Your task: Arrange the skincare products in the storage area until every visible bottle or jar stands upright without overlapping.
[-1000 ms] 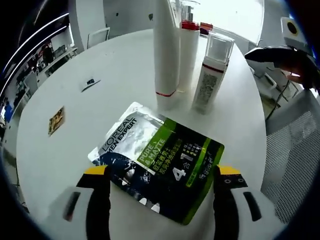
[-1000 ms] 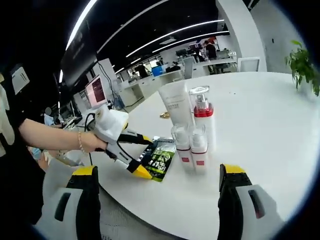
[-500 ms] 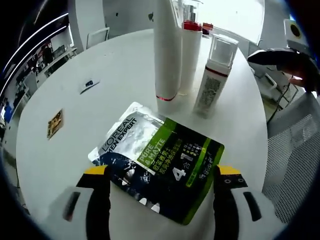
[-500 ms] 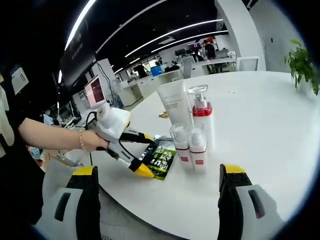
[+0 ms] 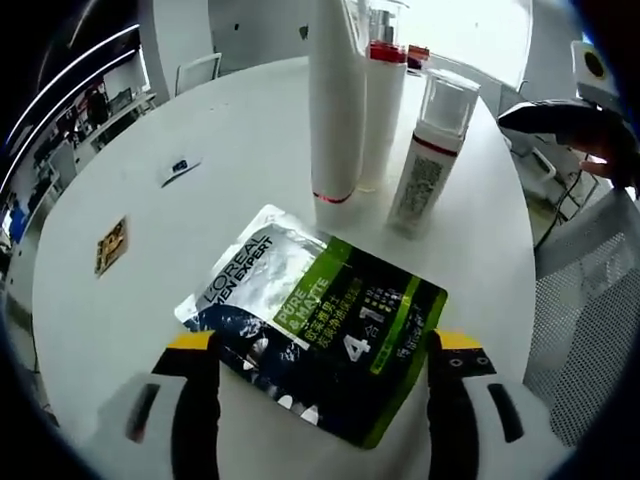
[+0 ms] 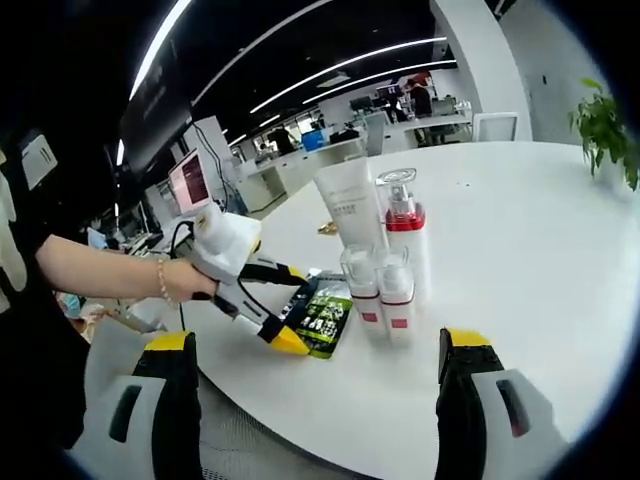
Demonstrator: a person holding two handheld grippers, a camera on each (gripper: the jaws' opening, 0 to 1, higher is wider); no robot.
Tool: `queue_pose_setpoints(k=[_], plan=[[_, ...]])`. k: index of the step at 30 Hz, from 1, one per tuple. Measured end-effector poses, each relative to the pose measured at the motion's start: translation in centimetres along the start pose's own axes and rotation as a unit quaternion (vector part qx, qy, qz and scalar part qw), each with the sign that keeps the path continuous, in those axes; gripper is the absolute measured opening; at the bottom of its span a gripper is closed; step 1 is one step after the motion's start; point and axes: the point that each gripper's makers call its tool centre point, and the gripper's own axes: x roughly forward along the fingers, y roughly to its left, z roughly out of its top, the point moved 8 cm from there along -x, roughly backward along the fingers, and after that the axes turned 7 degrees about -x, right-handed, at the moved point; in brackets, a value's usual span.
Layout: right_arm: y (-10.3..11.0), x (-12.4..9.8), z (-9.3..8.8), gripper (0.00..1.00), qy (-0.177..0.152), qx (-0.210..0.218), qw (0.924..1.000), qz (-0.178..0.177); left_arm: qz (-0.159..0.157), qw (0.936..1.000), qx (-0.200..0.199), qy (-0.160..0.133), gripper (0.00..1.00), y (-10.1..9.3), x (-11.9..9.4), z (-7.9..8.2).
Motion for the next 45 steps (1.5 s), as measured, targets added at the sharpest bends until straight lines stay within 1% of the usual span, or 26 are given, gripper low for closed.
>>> queue_pose_setpoints(k=[7,12,14,18,21,22,24,27,30,33,36,39,42,44,45], plan=[[0.2,0.1,0.0,1.0,0.004,-0.007,1.0,0.003,0.001,0.9999,-0.01,-0.005,0.82,-0.3,-1.0,-0.2],[0.3,0.1,0.0,1.0,0.003,-0.009,0.9999,0.004,0.011,0.9998,-0.014,-0.01,0.87,-0.4,-2.2,-0.5],[0.3,0.1,0.0,1.0,0.004,-0.011,0.9999,0.005,0.013,0.9997,-0.02,-0.01,0.87,-0.2,-2.2,-0.7],[0.5,0.1,0.0,1.0,0.005,-0.014,0.9999,0.008,0.014,0.9992,-0.032,-0.017,0.88,-0.2,-2.8,-0.8],[0.6,0.1,0.0,1.0,0.006,-0.018,0.9998,0.009,0.003,0.9971,-0.065,-0.041,0.91,-0.6,-3.7,-0.7],[0.6,0.1,-0.1,1.0,0.007,-0.02,0.9997,0.011,0.003,0.9964,-0.072,-0.045,0.92,-0.6,-4.0,-0.7],[0.7,0.2,-0.1,1.0,0.009,-0.022,0.9996,0.013,0.006,0.9956,-0.079,-0.05,0.92,0.1,-4.3,-1.1],[0.7,0.2,-0.1,1.0,0.009,-0.024,0.9996,0.014,0.009,0.9948,-0.086,-0.055,0.92,0.1,-4.7,-1.5],[0.8,0.2,-0.1,1.0,0.011,-0.026,0.9995,0.016,0.01,0.9925,-0.104,-0.064,0.93,0.3,-5.2,-1.9],[0.9,0.2,-0.2,1.0,0.015,-0.03,0.9993,0.019,0.009,0.9908,-0.111,-0.077,0.95,0.1,-6.0,-2.1],[0.9,0.3,-0.2,1.0,0.017,-0.033,0.9991,0.02,0.007,0.99,-0.107,-0.092,0.98,-0.4,-6.7,-2.4],[1.0,0.3,-0.2,1.0,0.018,-0.035,0.999,0.021,0.005,0.9893,-0.106,-0.1,0.99,-0.2,-7.2,-2.9],[1.0,0.4,-0.2,1.0,0.018,-0.035,0.999,0.021,0.006,0.9878,-0.116,-0.104,0.99,0.1,-7.6,-3.4],[1.0,0.3,-0.2,1.0,0.018,-0.035,0.9991,0.019,0.008,0.9869,-0.121,-0.107,0.99,-0.5,-7.9,-3.6],[0.9,0.3,-0.2,1.0,0.017,-0.034,0.9991,0.019,0.01,0.9866,-0.123,-0.107,0.99,-0.3,-8.1,-3.8]])
